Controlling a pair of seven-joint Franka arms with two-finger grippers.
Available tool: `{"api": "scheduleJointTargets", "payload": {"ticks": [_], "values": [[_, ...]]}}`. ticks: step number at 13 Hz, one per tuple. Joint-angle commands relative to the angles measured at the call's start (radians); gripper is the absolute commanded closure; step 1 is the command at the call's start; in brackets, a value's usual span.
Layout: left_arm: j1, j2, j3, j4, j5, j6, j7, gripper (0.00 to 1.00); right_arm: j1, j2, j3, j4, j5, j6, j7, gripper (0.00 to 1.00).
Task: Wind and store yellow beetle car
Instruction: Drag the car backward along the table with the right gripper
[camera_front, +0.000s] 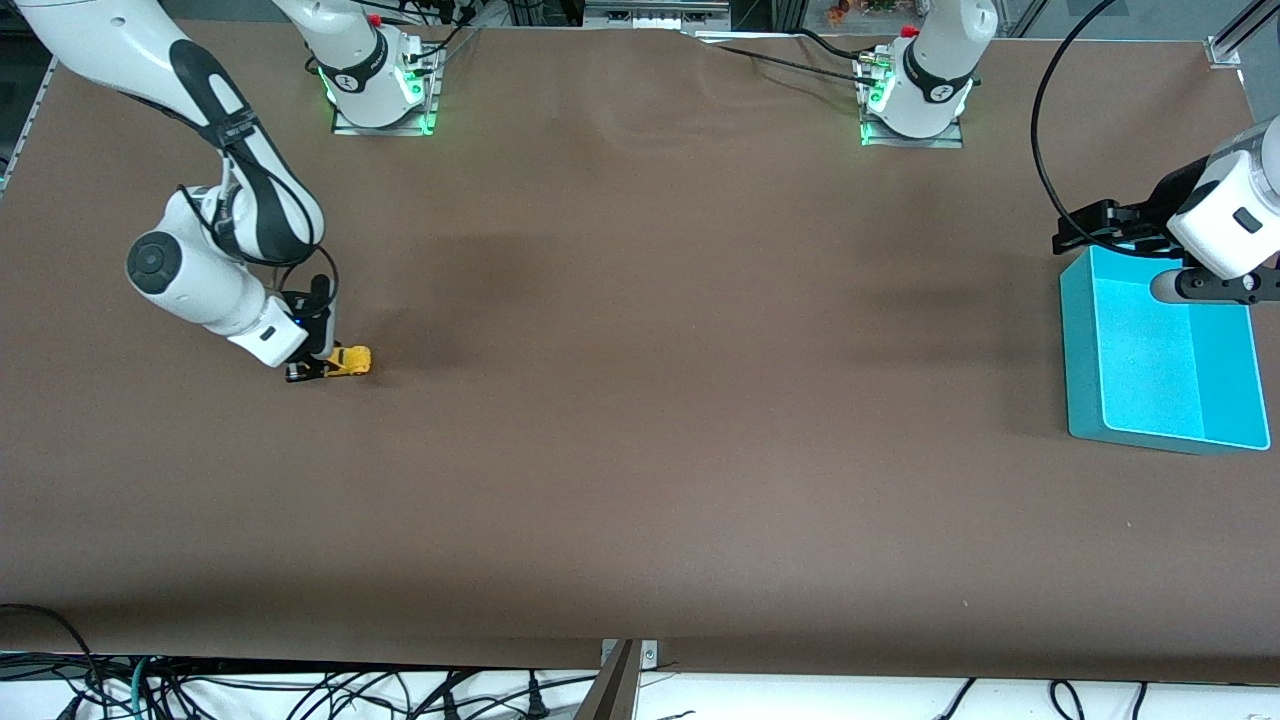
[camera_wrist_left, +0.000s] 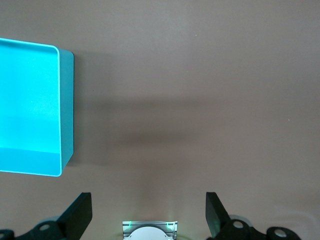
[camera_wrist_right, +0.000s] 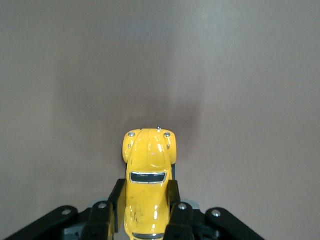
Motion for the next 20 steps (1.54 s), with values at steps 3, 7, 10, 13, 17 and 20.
{"api": "scheduleJointTargets", "payload": {"ticks": [3, 7, 10, 13, 17, 20], "values": [[0.003, 0.001, -0.002, 0.006, 0.001, 0.004, 0.022, 0.00, -0.100, 0.048, -0.029, -0.004, -0.006, 0.036, -0.183, 0.85], [0.004, 0.001, -0.002, 0.006, 0.001, 0.004, 0.022, 0.00, -0.143, 0.067, -0.061, 0.044, -0.002, 0.017, -0.237, 0.84], [0.004, 0.001, -0.002, 0.006, 0.001, 0.004, 0.022, 0.00, -0.141, 0.068, -0.066, 0.061, 0.006, 0.006, -0.219, 0.72], [0.004, 0.001, -0.002, 0.006, 0.001, 0.004, 0.022, 0.00, -0.141, 0.065, -0.060, 0.087, 0.004, -0.051, -0.168, 0.37], [0.003, 0.001, -0.002, 0.006, 0.001, 0.004, 0.022, 0.00, -0.141, 0.059, -0.029, 0.124, 0.003, -0.112, -0.164, 0.18], [0.004, 0.001, -0.002, 0.006, 0.001, 0.004, 0.022, 0.00, -0.141, 0.042, 0.012, 0.177, 0.003, -0.190, -0.159, 0.00]]}}
